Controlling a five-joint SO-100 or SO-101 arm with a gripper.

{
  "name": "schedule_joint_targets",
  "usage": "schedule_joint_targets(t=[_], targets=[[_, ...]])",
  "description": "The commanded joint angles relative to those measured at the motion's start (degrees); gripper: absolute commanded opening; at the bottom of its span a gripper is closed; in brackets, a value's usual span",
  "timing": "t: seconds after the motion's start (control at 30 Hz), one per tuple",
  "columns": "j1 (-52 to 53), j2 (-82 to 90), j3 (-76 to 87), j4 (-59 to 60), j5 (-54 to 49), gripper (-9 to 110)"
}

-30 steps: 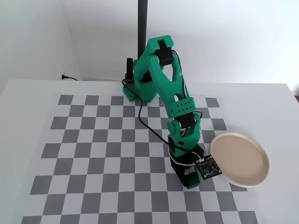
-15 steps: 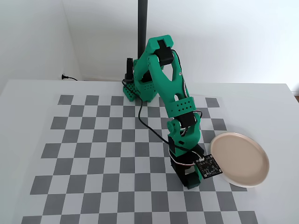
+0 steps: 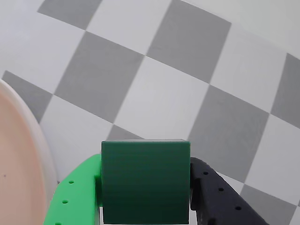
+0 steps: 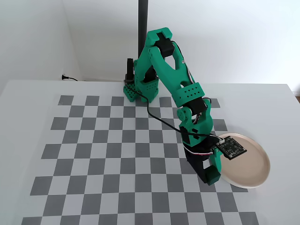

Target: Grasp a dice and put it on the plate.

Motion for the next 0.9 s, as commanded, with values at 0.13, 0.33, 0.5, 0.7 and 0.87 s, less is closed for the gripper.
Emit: schedule_joint_targets(t=[0.13,0.33,0.5,0.7,0.87], targets=[[-7.2,5.4,-10.5,0.7,-0.7,-4],[-12.7,0.9,-14.5,2.3,1.4,-4],[-17.1,-3.6,-16.5,2.2,2.6,-4],[-20.5,-10.2,-19.8,1.9,3.2,-4],[-21.4,-14.3,-22.9,1.7,4.5,-4]])
